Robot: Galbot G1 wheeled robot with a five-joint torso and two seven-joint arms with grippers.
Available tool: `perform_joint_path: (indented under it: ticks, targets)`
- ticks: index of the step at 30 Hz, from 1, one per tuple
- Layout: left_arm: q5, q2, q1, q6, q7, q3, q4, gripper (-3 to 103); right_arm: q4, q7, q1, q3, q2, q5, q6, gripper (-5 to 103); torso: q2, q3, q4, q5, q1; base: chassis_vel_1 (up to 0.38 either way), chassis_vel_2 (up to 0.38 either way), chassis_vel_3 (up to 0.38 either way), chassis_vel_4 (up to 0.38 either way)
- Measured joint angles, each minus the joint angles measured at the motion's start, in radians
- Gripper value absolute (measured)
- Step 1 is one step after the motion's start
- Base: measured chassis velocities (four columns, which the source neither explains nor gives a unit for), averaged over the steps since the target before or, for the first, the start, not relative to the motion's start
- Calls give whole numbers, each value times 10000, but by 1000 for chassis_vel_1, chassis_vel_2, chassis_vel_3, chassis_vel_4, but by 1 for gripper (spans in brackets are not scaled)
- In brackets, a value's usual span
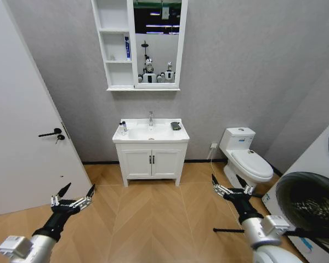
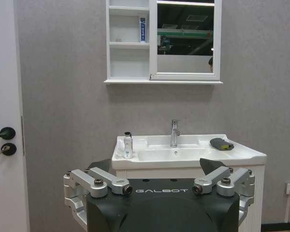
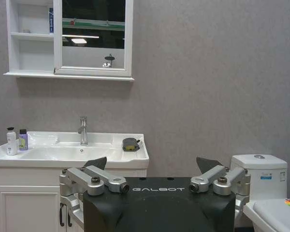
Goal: Move facial cleanser and shampoo from washbasin to cabinet, then wipe washbasin with towel.
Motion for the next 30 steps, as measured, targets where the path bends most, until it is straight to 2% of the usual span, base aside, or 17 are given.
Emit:
perform_joint_path:
  ticks: [14, 30]
  targets:
    - [-60, 93, -75, -100, 54, -50, 146, 100, 0, -92, 67, 26, -12, -78, -20, 100, 3, -1, 0, 0, -4, -42, 41, 38, -38]
    - [-74, 70, -33, -209, 159, -72, 139, 100, 1, -214, 0, 49, 4, -92, -29, 100, 0, 1, -1, -2, 3, -208, 214, 214, -216]
